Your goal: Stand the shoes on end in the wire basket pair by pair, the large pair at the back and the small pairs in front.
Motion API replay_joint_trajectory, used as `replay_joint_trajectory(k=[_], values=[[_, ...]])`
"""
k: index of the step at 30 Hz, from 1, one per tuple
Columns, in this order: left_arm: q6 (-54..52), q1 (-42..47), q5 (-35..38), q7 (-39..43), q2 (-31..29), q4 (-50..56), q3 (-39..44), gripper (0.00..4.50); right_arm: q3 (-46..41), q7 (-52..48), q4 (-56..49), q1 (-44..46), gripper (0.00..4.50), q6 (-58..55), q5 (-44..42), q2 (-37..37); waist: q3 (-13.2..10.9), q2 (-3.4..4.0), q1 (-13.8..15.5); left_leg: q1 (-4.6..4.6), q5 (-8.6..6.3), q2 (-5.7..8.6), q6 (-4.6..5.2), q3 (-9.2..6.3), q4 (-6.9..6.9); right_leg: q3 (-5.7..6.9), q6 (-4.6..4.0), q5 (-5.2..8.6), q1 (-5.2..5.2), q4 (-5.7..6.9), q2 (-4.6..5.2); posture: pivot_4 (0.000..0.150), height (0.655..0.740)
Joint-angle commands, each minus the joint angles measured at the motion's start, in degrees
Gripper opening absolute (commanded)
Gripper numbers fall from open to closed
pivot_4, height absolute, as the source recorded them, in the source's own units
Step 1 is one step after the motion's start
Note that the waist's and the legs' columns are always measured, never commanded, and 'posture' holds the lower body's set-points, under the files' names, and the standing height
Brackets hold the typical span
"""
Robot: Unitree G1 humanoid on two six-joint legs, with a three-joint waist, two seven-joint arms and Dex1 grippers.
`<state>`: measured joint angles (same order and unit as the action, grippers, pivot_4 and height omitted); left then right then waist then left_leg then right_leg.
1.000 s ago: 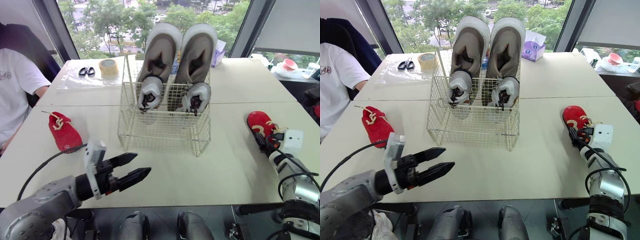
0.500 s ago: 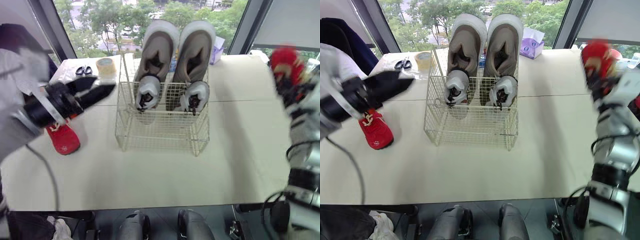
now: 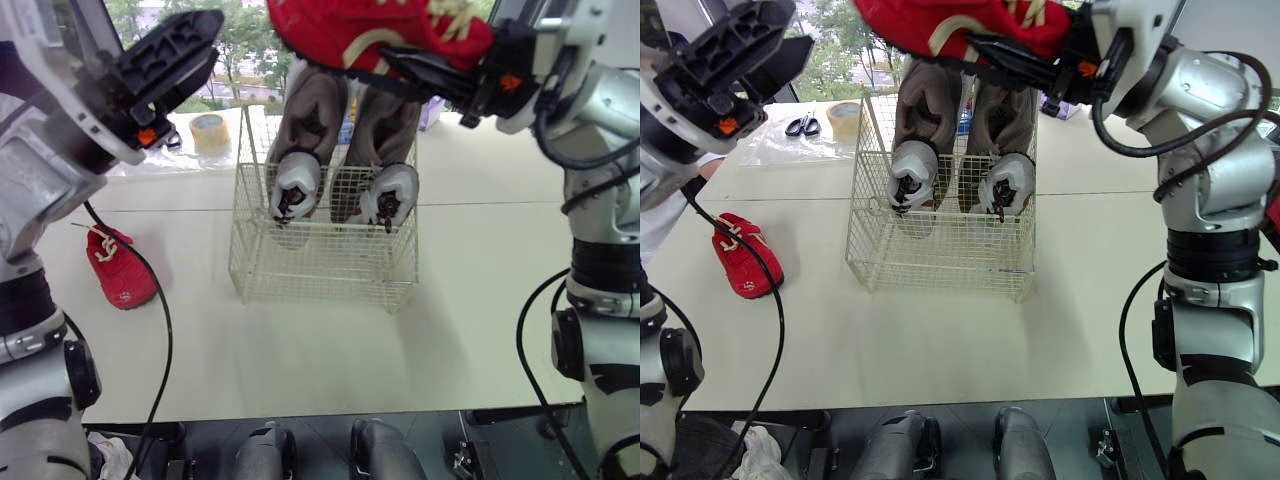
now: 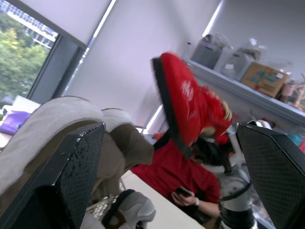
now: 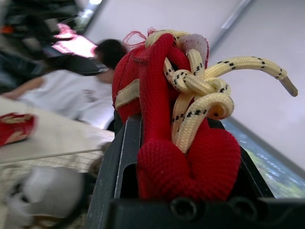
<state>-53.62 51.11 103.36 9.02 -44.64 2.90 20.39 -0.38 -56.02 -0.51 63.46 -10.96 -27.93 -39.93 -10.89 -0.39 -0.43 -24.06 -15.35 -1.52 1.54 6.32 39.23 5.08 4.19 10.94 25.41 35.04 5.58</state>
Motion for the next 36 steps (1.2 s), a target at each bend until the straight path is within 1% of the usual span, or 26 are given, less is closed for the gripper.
replay_joint_trajectory(k=[1, 5, 10, 12, 13, 15, 16, 17, 19, 20, 23, 26, 27, 28, 29, 30, 31, 32, 34, 36], values=[[-0.76, 2.32, 1.86, 0.30, 0.49, -0.64, -0.38, 4.50, 0.72, -3.48, 0.97, 2.17, 1.34, 6.13, 3.17, 0.79, -0.01, -0.04, -0.08, 0.00, 0.00, 0.00, 0.00, 0.00, 0.00, 0.00, 0.00, 0.00, 0.00, -0.01, 0.00, 0.150, 0.7400], [-1.75, 3.10, -1.60, 2.44, 0.60, -1.07, -1.95, 4.50, 0.69, -4.27, 1.42, 2.60, 1.34, 7.41, 3.16, 3.08, -0.03, -0.06, -0.25, 0.00, 0.03, -0.02, -0.06, 0.00, -0.01, 0.00, 0.00, 0.00, 0.03, 0.04, -0.01, 0.150, 0.7400], [-3.75, 5.90, -3.65, 7.02, 1.57, -4.54, -3.41, 4.50, 1.63, -5.28, -0.10, 1.27, 1.34, 9.20, 4.73, 4.61, -0.04, -0.07, -0.17, 0.01, 0.08, -0.04, -0.13, -0.01, -0.02, 0.04, 0.00, 0.00, 0.03, 0.06, -0.03, 0.150, 0.7400], [-4.34, 6.55, -4.32, 8.08, 2.11, -5.74, -3.48, 3.98, 1.70, -5.52, -0.45, 1.13, 1.31, 9.75, 5.35, 4.82, -0.04, -0.07, -0.19, 0.01, 0.07, -0.04, -0.13, 0.00, -0.02, 0.04, 0.00, 0.00, 0.03, 0.06, -0.03, 0.150, 0.7400], [-4.91, 6.75, -4.31, 8.77, 2.25, -6.11, -3.40, 3.59, 1.75, -5.57, -0.83, 0.87, 1.31, 10.04, 5.78, 4.79, -0.04, -0.07, -0.22, 0.01, 0.07, -0.04, -0.13, -0.01, -0.02, 0.04, 0.00, 0.00, 0.03, 0.05, -0.03, 0.150, 0.7400], [-5.76, 7.02, -4.37, 9.89, 2.41, -6.52, -3.18, 2.67, 1.80, -5.54, -1.38, 0.48, 1.31, 10.37, 6.38, 4.78, -0.04, -0.07, -0.26, 0.01, 0.07, -0.04, -0.13, -0.01, -0.02, 0.04, 0.00, 0.00, 0.03, 0.06, -0.02, 0.150, 0.7400], [-6.00, 7.16, -4.30, 10.11, 2.56, -6.61, -3.06, 2.10, 1.78, -5.47, -1.67, 0.26, 1.31, 10.41, 6.63, 4.77, -0.04, -0.07, -0.26, 0.01, 0.08, -0.05, -0.14, -0.01, -0.02, 0.04, 0.00, 0.00, 0.04, 0.07, -0.02, 0.150, 0.7400], [-6.16, 7.27, -4.05, 10.08, 2.77, -6.72, -2.86, 1.63, 1.74, -5.43, -1.97, 0.05, 1.31, 10.37, 6.81, 4.73, -0.04, -0.07, -0.25, 0.01, 0.08, -0.05, -0.14, -0.01, -0.02, 0.04, 0.00, 0.00, 0.04, 0.07, -0.02, 0.150, 0.7400], [-6.27, 7.39, -3.33, 9.55, 3.29, -6.80, -2.37, 0.68, 1.02, -4.78, -2.77, -0.36, 1.31, 8.79, 5.80, 4.95, -0.04, -0.08, -0.24, 0.01, 0.08, -0.05, -0.14, -0.02, -0.02, 0.04, 0.00, 0.00, 0.04, 0.07, -0.02, 0.150, 0.7400], [-6.14, 7.18, -3.07, 9.15, 3.61, -6.67, -2.15, 0.39, 0.83, -4.56, -2.93, -0.54, 1.31, 8.41, 5.67, 4.97, -0.04, -0.08, -0.23, 0.01, 0.08, -0.05, -0.14, -0.02, -0.02, 0.03, 0.00, 0.00, 0.03, 0.07, -0.02, 0.150, 0.7400], [-5.30, 6.27, -2.41, 7.76, 4.78, -6.05, -1.46, 0.39, 0.47, -3.87, -3.01, -0.95, 1.31, 8.09, 6.00, 5.18, -0.04, -0.08, -0.20, 0.01, 0.08, -0.05, -0.14, -0.03, -0.02, 0.03, 0.00, 0.00, 0.03, 0.07, -0.01, 0.150, 0.7400], [-3.27, 5.09, -0.91, 5.00, 6.68, -4.80, 0.12, 0.34, -0.59, -2.78, -3.56, -2.27, 2.33, 6.36, 5.33, 5.10, -0.04, -0.08, -0.24, 0.02, 0.08, -0.05, -0.14, -0.03, -0.02, 0.03, 0.00, 0.00, 0.03, 0.07, -0.01, 0.150, 0.7400], [-0.98, 4.39, 0.13, 2.67, 8.07, -3.55, 1.61, 0.34, -3.77, -1.40, -5.44, -4.15, 2.79, -0.97, -1.56, 4.46, -0.04, -0.08, -0.21, 0.02, 0.08, -0.06, -0.14, -0.03, -0.02, 0.03, 0.00, 0.00, 0.03, 0.07, -0.01, 0.150, 0.7400], [0.80, 3.72, 0.95, 0.82, 9.16, -2.37, 2.84, 0.34, -6.73, 0.55, -6.33, -5.16, 3.27, -5.94, -6.22, 4.19, -0.04, -0.09, -0.08, 0.03, 0.08, -0.06, -0.14, -0.05, -0.03, 0.03, 0.00, 0.00, 0.01, 0.08, -0.01, 0.150, 0.7400], [2.22, 2.97, 1.39, -0.56, 9.90, -0.94, 3.86, 0.34, -9.42, 2.79, -6.71, -5.75, 3.74, -9.63, -9.62, 4.05, -0.06, -0.12, 0.00, 0.02, 0.08, -0.06, -0.14, -0.10, -0.03, 0.06, 0.00, 0.00, -0.01, 0.06, 0.01, 0.150, 0.7400], [3.27, 2.33, 1.24, -1.35, 10.48, 0.54, 4.42, 0.34, -11.46, 4.55, -7.03, -6.24, 4.30, -12.75, -12.44, 3.82, -0.08, -0.16, -0.04, 0.01, 0.08, -0.05, -0.14, -0.11, -0.02, 0.05, -0.01, -0.01, -0.02, 0.06, 0.04, 0.150, 0.7400], [5.82, 2.11, 0.30, -2.84, 12.05, 2.82, 4.97, 0.34, -14.17, 8.28, -7.16, -6.94, 4.47, -15.89, -15.86, 4.51, -0.09, -0.17, -0.09, -0.01, 0.08, -0.04, -0.14, -0.11, -0.01, 0.05, -0.02, -0.02, -0.01, 0.06, 0.06, 0.150, 0.7400], [7.78, 1.94, -0.30, -4.03, 13.20, 4.52, 5.32, 0.34, -16.11, 11.00, -7.58, -7.54, 4.47, -18.58, -18.59, 5.01, -0.09, -0.17, -0.04, -0.02, 0.08, -0.04, -0.14, -0.10, -0.01, 0.05, -0.04, -0.03, 0.00, 0.05, 0.06, 0.150, 0.7400], [12.60, 2.29, -1.86, -6.38, 16.29, 7.81, 5.98, 0.34, -20.36, 17.95, -8.37, -8.86, 4.47, -24.71, -27.39, 7.28, -0.08, -0.17, 0.02, -0.01, 0.08, -0.03, -0.14, -0.10, -0.01, 0.06, -0.04, -0.03, 0.00, 0.05, 0.07, 0.150, 0.7400], [19.17, 3.00, -5.14, -7.39, 21.48, 11.10, 6.25, 0.34, -24.01, 29.60, -9.48, -11.14, 4.47, -28.61, -43.79, 14.21, -0.04, -0.23, 0.03, 0.00, 0.07, -0.03, -0.13, -0.11, -0.02, 0.07, -0.05, -0.03, -0.02, 0.05, 0.07, 0.150, 0.7400]])
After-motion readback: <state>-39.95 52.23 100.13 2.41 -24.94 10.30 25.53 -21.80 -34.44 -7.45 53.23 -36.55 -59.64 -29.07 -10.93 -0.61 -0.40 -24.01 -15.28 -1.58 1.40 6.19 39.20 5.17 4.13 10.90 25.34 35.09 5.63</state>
